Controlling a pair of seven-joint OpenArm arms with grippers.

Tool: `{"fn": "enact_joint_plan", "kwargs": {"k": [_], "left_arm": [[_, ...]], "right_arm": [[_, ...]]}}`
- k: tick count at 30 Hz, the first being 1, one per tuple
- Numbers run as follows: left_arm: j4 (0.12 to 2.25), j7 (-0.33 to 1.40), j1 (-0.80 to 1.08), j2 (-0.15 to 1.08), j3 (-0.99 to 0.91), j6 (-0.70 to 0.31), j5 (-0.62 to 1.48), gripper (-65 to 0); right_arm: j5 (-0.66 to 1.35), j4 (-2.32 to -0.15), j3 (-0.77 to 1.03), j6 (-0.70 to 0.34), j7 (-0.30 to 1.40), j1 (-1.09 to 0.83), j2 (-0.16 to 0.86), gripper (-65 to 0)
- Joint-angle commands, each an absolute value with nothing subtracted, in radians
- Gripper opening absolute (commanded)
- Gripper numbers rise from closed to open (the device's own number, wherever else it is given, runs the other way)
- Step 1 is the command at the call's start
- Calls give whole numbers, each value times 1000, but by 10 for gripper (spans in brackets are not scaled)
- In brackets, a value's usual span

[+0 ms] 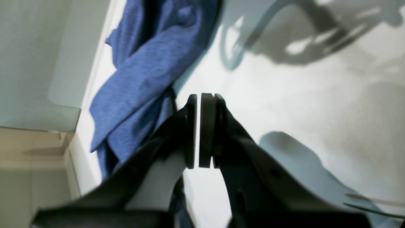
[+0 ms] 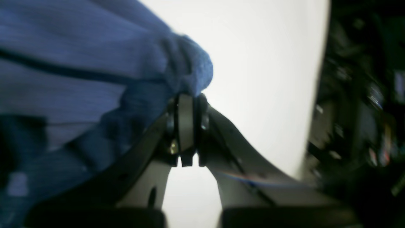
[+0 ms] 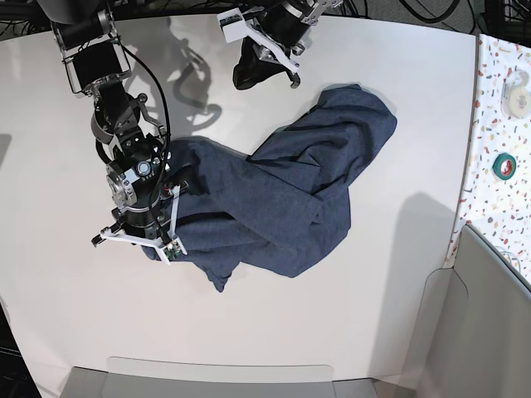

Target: Layout the t-shirt on the table in an organized manner, then fold the t-shirt properly

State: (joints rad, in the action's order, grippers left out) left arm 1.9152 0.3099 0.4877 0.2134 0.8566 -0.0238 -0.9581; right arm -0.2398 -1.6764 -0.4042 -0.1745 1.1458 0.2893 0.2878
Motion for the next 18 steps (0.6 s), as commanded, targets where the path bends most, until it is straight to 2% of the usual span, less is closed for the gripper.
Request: {"fn": "enact_joint_plan", "kwargs": {"k": [1,7,9,11,18], "left_arm": [[1916,288,481,180,874,4,-961,-650],[1913,288,478,186,872,4,-961,-650],[1913,288,481,186,872,4,-961,-650],[1913,288,483,186,872,5,-961,-650],[1913,309,513,188,852,5,-961,-650]], "right_arm": [[-262,-1690,-394,-170,1138,300,300,-650],[-266,-1687,-387,-170,1063,266,326,-650],[-268,-1687,-387,-166,1063,266,332,-615],[-268,-1685,-381,-162,1063,271,335,-540],[-326,-1650,-173,-166,1059,305,331,-125]]}}
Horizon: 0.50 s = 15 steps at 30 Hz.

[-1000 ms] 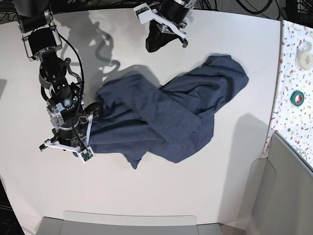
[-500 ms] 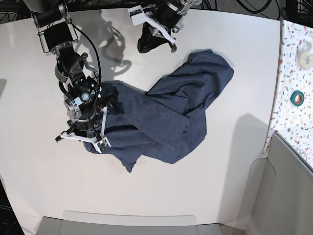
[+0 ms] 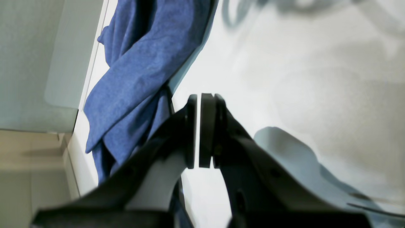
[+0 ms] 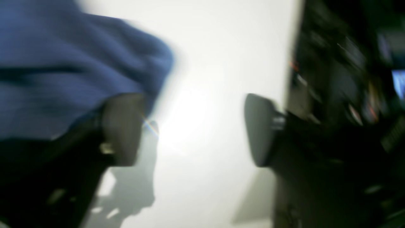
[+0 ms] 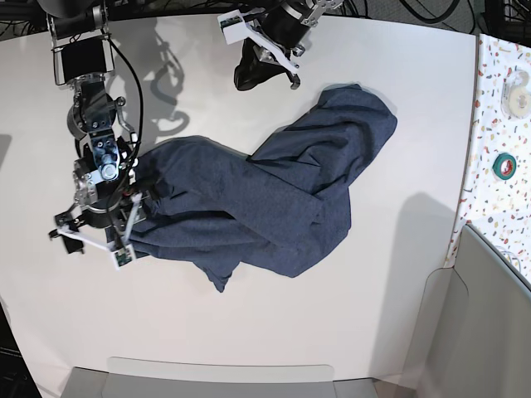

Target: Layout the t-shirt on the table in an organized manner, then fold the t-shirt properly

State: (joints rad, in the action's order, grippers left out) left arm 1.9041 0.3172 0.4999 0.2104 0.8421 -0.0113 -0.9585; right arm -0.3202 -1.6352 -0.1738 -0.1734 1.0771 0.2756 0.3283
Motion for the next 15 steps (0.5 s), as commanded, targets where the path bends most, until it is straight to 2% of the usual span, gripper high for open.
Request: {"fn": "enact_joint_plan", "kwargs": {"k": [1,4,8,15], "left_arm": [[1913,318,515,188,845,5,-961,-650],[1916,338,522,188,819,5,-961,-650],[1919,344,535,182,745,28,-961,-650],[1943,344,535,180,622,289,-961,-650]], "right_arm": [[-337,-1624,-142,-166,1058,321,325,-80],[-343,-1590,-31,-166,1058,348,289,-2],[-300,-1650,87,-170,1058,331,211,0],[-140,-1908,139,-170,1058,259,122,0]]}}
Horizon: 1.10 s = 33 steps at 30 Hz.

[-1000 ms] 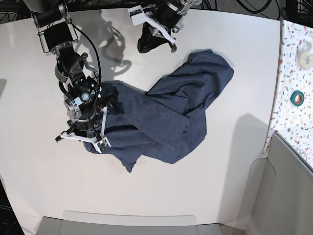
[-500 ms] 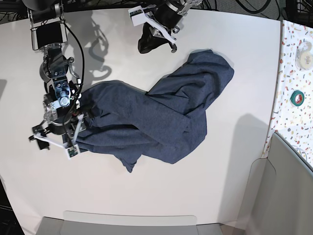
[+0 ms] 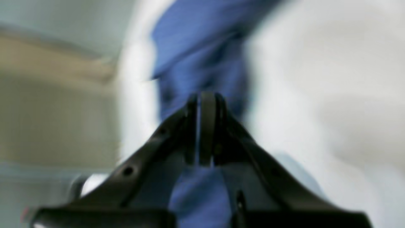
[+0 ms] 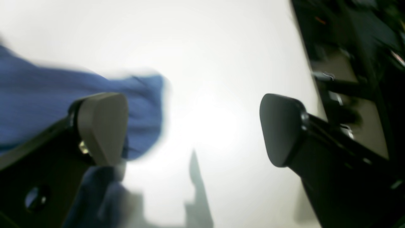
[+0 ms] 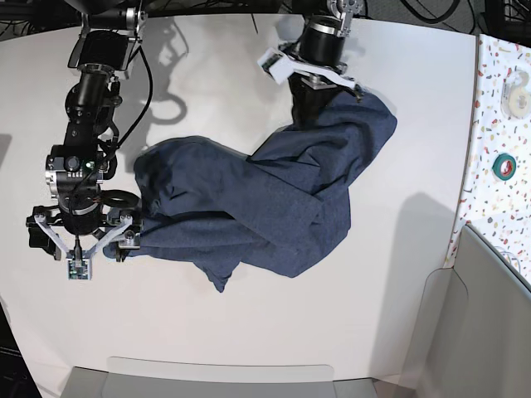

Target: Layout the t-shirt on the table in an organized manner, then fold the t-shirt properly

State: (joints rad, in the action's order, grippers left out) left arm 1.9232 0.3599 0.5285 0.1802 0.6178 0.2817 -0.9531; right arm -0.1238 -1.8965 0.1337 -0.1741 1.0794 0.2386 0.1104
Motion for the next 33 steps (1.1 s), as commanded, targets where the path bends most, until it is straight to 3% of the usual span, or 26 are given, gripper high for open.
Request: {"fn": "enact_joint_plan", "kwargs": {"k": [1,5,8,13,15,19,21,28,33], "left_arm": [[1943,344,536,180,608,317,-961,-650],[1943,355,555,179,575,375,-961,-650],[1943,395,556,179,562,412,-960,-650],[1943,450,552,179,562,443,-960,-650],[1943,458,552,179,561,444,-960,-650],[1943,455,556,179,535,466,-960,-650],[1943,455,556,179,535,493,-960,-650],[1943,455,549,151,535,499,-960,-650],[1934,458,501,145,535,496,-932,-650]], "right_arm": [[-113,-1934,157,-170,1058,259,102,0],[41,-1965,232,-170,1066,257,45,0],[263,-1952,259,-171,1107,213,13,0],[506,-1771,189,-171,1173,186,15,-16],[541,-1649,162,-171,1173,193,15,-133],[593,-1524,154,-226,1132,193,15,-499],[599,-1518,156,-239,1113,186,18,-650],[598,-1517,150,-240,1119,148,36,-650],[599,-1517,61,-245,1198,114,185,-650]]}}
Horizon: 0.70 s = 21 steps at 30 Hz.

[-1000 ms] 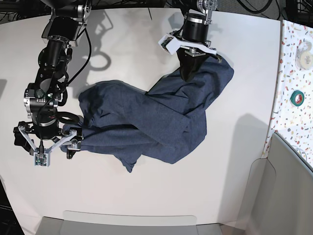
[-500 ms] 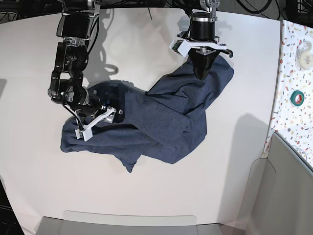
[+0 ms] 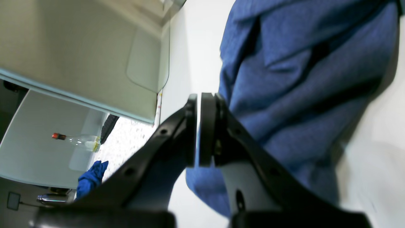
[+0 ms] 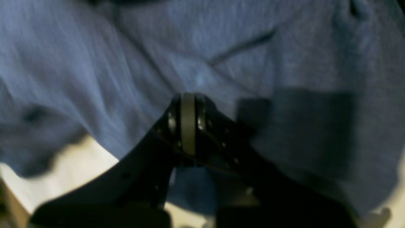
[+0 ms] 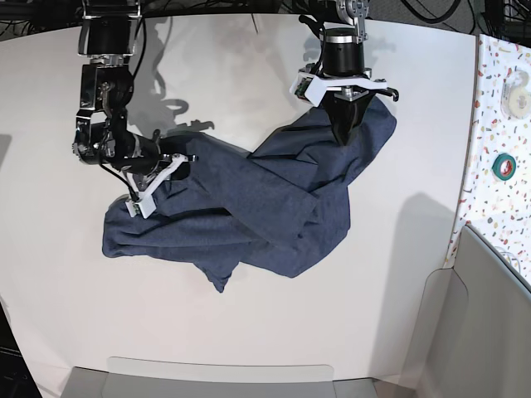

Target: Layout the t-shirt on the table in an organized manner, then fold the t-shirt properly

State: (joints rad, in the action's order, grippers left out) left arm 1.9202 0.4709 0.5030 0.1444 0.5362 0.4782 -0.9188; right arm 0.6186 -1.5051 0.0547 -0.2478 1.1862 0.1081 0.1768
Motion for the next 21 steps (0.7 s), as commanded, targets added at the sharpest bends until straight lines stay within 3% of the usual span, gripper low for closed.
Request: {"fn": "enact_joint_plan", "kwargs": {"k": [1,12,16,21], "left_arm": [[1931,458,498,150,535,496,-901,-650],[1934,605,420,265,513,496,-532,-650],[1956,676,389,268,513,489,-473,-650],[2049,791,321,262,493,298,-260,-650]], "right_arm": [[599,-1517,36,-245,1198,105,222,-650],[595,-1517,-202,-245,1198,148,611,-650],[599,-1558,-245,-245,1198,168,638,-650],[595,-1587,-249,-245,1201,163,593,-650]]}}
